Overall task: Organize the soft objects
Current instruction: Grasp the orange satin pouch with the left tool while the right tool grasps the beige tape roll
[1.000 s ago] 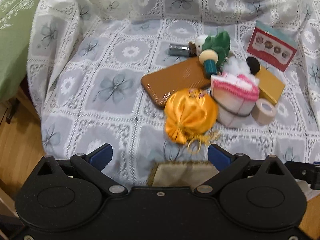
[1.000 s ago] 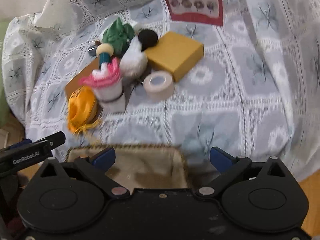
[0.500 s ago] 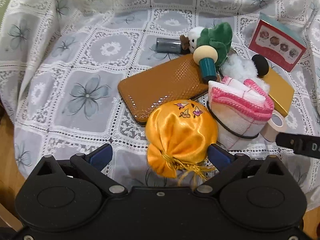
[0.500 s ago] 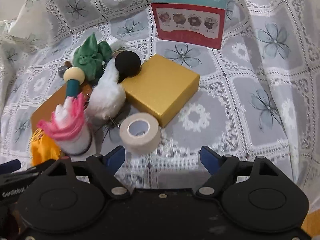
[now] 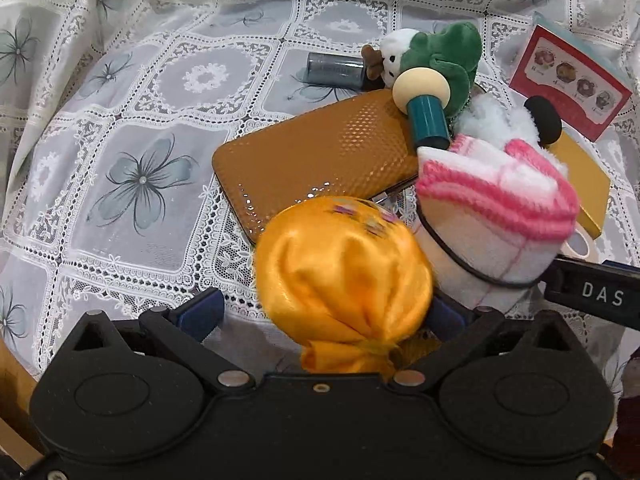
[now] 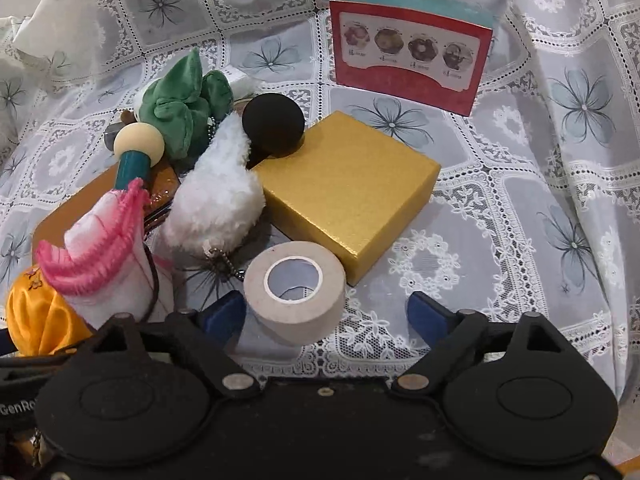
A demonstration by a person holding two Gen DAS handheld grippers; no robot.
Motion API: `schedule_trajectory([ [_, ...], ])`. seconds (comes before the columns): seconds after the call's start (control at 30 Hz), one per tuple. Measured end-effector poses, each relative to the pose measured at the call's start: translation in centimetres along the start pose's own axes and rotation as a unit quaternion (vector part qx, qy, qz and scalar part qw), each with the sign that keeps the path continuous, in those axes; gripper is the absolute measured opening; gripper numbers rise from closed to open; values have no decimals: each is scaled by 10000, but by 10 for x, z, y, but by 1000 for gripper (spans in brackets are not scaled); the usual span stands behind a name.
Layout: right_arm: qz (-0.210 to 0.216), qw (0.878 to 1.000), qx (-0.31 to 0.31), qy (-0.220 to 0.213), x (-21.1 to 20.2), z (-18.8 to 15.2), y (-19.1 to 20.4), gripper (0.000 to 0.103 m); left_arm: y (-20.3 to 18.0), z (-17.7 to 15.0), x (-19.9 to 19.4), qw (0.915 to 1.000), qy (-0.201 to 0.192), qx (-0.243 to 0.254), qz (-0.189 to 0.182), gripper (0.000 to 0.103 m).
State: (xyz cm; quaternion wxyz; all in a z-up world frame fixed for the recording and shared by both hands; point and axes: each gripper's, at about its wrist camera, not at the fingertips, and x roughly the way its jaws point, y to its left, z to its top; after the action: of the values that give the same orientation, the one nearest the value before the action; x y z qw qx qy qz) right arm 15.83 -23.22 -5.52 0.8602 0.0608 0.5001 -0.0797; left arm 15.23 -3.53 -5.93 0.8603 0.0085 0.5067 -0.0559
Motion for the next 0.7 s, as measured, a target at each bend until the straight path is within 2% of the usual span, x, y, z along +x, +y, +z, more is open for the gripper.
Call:
schedule_trajectory([
  [0.13,85,10000,-4,18,3,-1,0,103,2,-1,-1,9999,-92,-21,-38,101],
  [0.47,63,9999,-121,62,7,1,4,103,2,3,1,10000,25,41,-83,99],
  [0.53,50,9999,-76,84,7,3,2,97,5,4,0,9998,64,29,-159,96],
  [0.6,-9,10000,-17,80,4,5,0,89,9,6,-2,9998,84,-21,-202,86],
  [0.67,-53,10000,13,75,0,5,-3,78,11,6,-8,9999,47,-41,-148,70],
  [0.7,-23,10000,23,94,-2,5,-4,75,12,6,-10,9999,16,-15,-108,68],
])
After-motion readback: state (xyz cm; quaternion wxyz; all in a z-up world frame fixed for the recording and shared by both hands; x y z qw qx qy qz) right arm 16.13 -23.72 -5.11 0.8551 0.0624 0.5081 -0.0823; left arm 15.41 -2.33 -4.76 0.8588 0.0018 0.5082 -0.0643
